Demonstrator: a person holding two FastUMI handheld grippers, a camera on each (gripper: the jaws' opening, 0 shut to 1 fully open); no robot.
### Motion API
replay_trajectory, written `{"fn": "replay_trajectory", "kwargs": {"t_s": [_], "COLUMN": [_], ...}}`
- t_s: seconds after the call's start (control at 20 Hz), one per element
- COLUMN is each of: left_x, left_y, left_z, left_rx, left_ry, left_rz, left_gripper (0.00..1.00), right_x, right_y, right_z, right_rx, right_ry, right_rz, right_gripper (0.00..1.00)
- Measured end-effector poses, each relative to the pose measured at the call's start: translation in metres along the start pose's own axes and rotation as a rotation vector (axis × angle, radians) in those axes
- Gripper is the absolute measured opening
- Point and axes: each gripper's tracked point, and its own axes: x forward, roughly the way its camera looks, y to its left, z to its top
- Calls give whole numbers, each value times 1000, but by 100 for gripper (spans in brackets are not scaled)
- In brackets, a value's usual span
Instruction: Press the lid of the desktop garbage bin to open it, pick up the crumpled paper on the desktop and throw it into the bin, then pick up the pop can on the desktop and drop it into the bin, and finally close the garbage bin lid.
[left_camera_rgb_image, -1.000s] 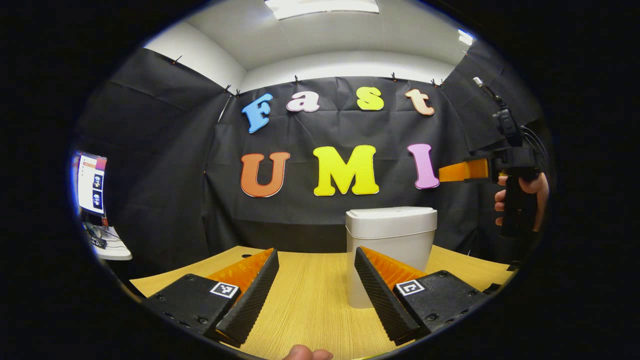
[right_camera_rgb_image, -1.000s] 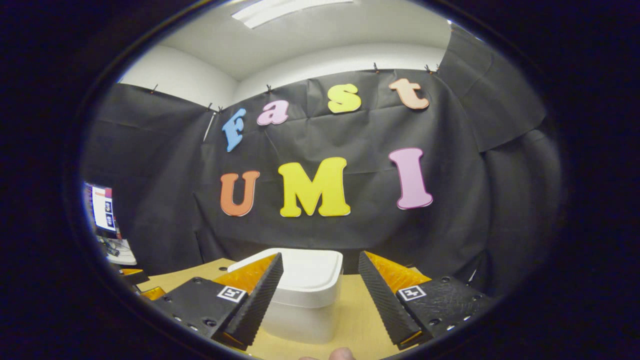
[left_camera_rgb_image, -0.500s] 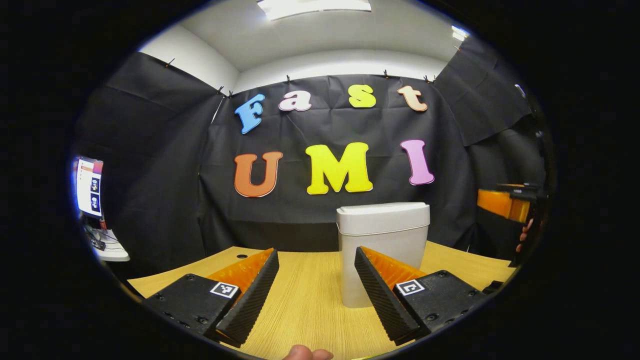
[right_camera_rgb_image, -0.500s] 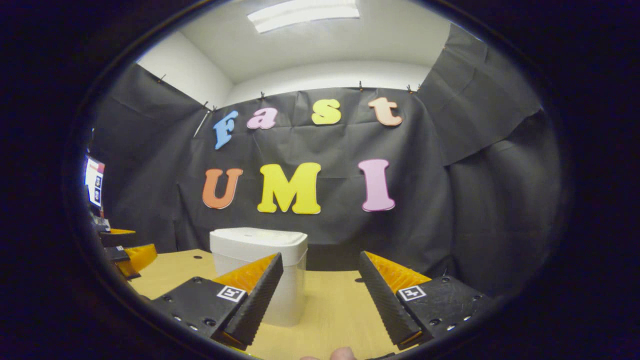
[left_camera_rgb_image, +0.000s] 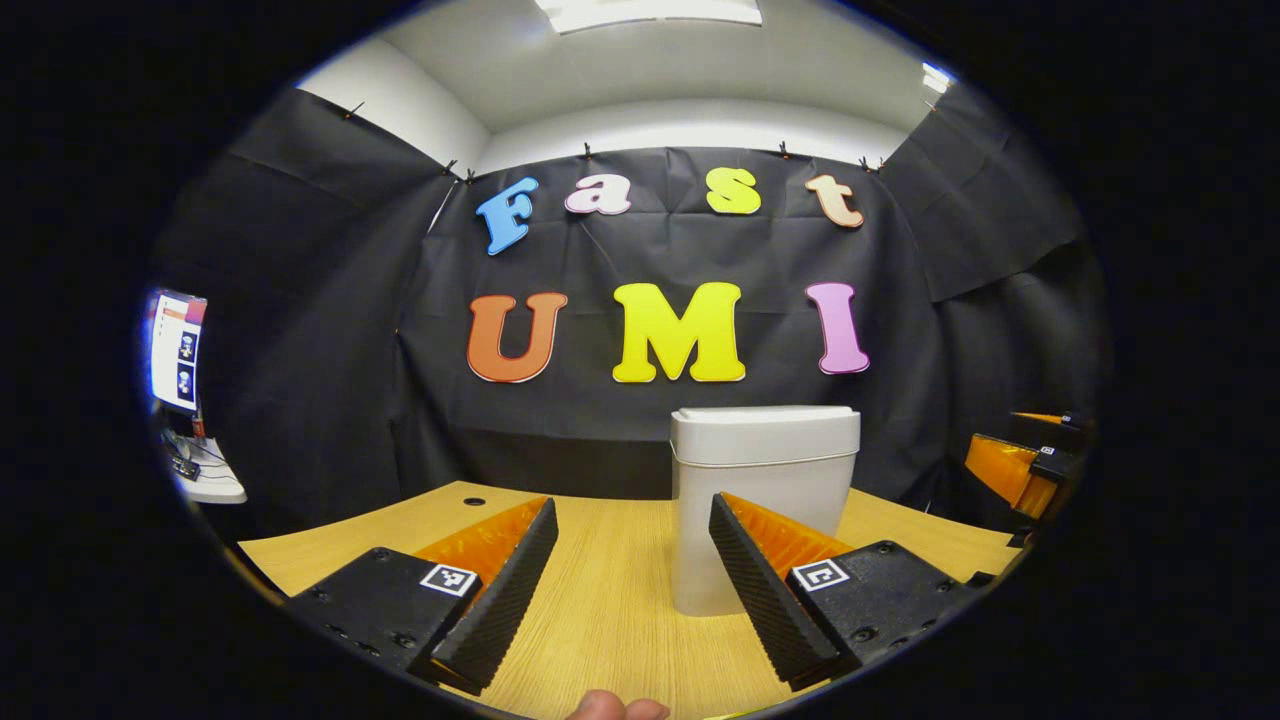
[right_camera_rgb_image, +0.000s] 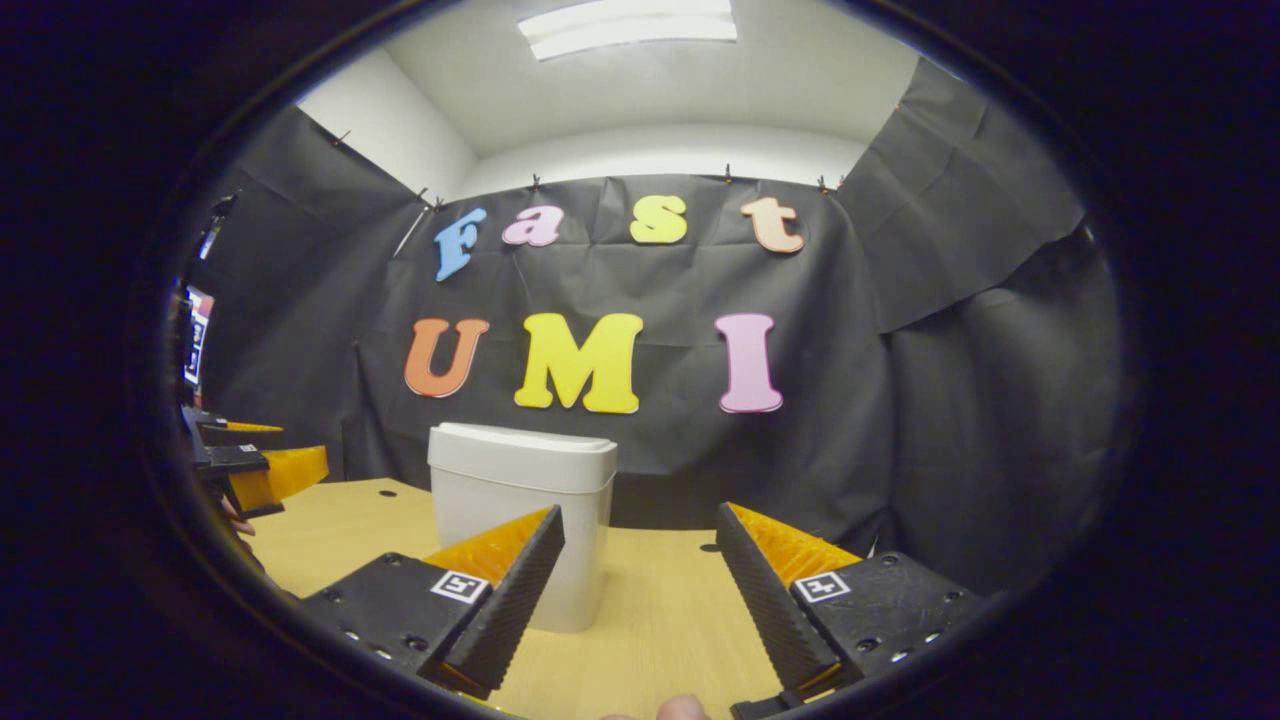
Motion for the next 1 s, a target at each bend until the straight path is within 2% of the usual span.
{"fn": "replay_trajectory", "kwargs": {"t_s": [0.25, 0.45, 0.6, 0.7, 1.0], "left_x": [6, 10, 9, 6, 6], "left_y": [-1, -11, -13, -9, -12], "left_z": [-1, -4, -7, 0, 0], "left_rx": [24, 35, 5, 18, 28], "left_ry": [7, 7, 13, -8, -12], "left_rz": [1, -31, -36, -15, -21], "left_gripper": [98, 98, 98, 98, 98], "right_x": [6, 5, 3, 3, 3], "right_y": [10, 17, 17, 20, 20], "right_z": [1, 1, 0, -1, -7], "right_rx": [8, 10, -2, 5, 10], "right_ry": [11, -2, -7, -5, -3], "right_rz": [16, 14, -1, -3, -45], "right_gripper": [95, 94, 95, 94, 94]}}
